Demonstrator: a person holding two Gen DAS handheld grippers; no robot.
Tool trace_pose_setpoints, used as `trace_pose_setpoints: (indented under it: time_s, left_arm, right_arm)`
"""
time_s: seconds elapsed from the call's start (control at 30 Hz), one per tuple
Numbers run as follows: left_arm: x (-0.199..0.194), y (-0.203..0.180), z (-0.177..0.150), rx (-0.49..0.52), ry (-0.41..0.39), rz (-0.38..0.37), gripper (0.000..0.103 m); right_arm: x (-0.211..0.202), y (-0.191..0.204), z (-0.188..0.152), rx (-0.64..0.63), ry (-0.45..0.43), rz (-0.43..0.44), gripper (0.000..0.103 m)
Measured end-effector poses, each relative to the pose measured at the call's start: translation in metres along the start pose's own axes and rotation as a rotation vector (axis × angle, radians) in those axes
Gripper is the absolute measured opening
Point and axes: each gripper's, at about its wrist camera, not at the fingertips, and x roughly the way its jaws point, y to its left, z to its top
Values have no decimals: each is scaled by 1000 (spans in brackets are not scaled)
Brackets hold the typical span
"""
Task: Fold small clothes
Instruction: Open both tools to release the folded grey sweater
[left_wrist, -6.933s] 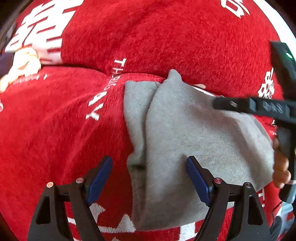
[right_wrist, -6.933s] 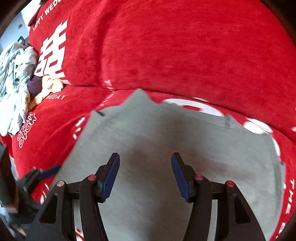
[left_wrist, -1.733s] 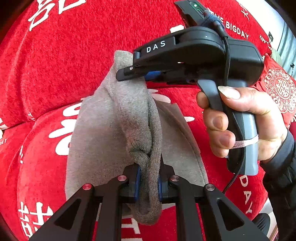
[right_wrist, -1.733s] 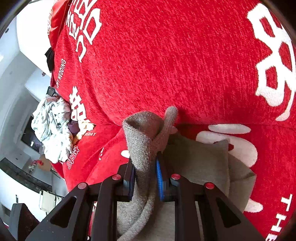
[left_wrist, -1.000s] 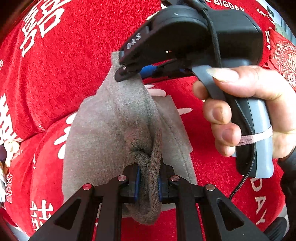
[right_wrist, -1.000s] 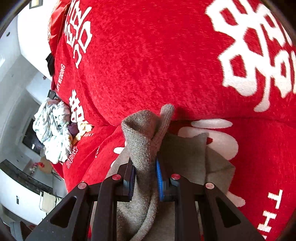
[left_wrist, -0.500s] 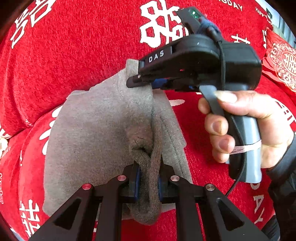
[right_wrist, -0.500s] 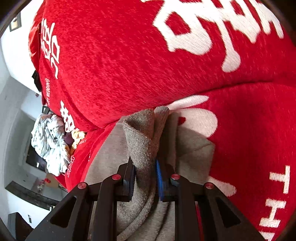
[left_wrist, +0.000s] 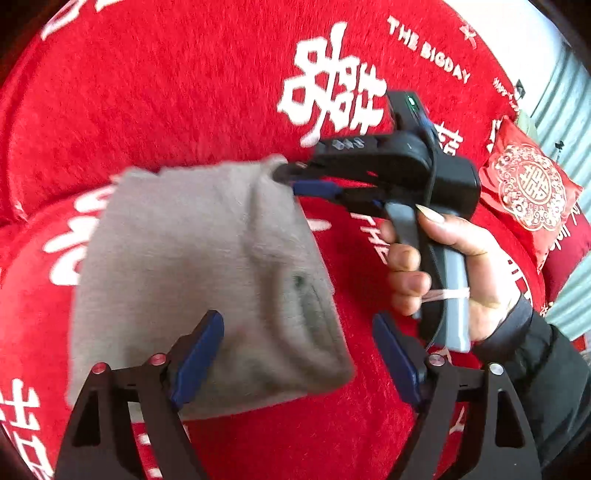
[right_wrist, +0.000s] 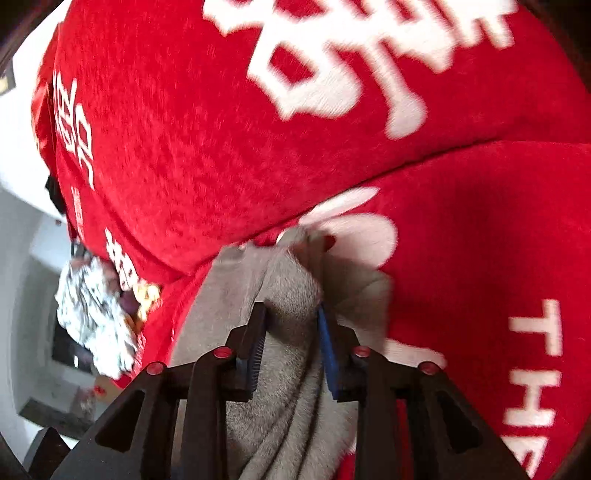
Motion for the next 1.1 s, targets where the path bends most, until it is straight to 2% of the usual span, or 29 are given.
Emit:
trace_pose_setpoints:
  time_s: [0.1, 0.2, 0.23, 0.27, 0.33, 0.43, 0.53, 0.6, 0.7, 0.73, 0.77, 0.8, 0.87, 1.03, 1.1]
  left_arm:
    - [-19, 5, -7, 16, -11, -46, 83]
    - [-34, 17, -7, 3, -42, -18, 83]
    - [-38, 22, -6, -8, -54, -3, 83]
    - [-40, 28, -4, -20, -62, 14, 83]
    - [-47, 42, -2, -42, -78, 70, 83]
    - [-54, 63, -6, -79, -70, 110, 83]
    - [-56, 85, -14, -110, -66, 162, 83]
    - [-53, 101, -19, -154, -59, 166, 83]
    - [-42, 119, -28, -224, -23, 159, 83]
    - [-34, 125, -33, -246, 5, 150, 83]
    - [-31, 128, -37, -256, 21, 150, 83]
    - [-27, 129, -40, -263, 31, 146, 83]
    - [-29, 130, -47, -272, 37, 139, 84]
    - [-40, 123, -50, -229, 16, 153, 84]
    - [-35, 121, -49, -219, 34, 159, 84]
  right_arm:
    - [-23, 6, -4, -23, -30, -31, 36]
    - [-36, 32, -12, -96, -36, -26, 36]
    - [-38, 43, -15, -121, -33, -20, 41]
    - [-38, 53, -17, -143, -28, -9, 51]
    - [-36, 80, -27, -206, -15, -1, 63]
    - [-32, 100, -43, -269, 0, -61, 63]
    - [-31, 100, -66, -273, 3, -136, 63]
    - [-32, 94, -76, -266, -3, -175, 63]
    - [-26, 86, -91, -230, 11, -177, 63]
    - [-20, 83, -96, -232, 11, -193, 61]
    - [-16, 81, -98, -239, 9, -208, 36]
    - [-12, 79, -100, -246, 13, -218, 20]
    - [-13, 73, -100, -222, 9, -193, 15]
    - [-51, 59, -99, -141, -83, -67, 13]
    - [-48, 48, -100, -108, -68, -87, 13]
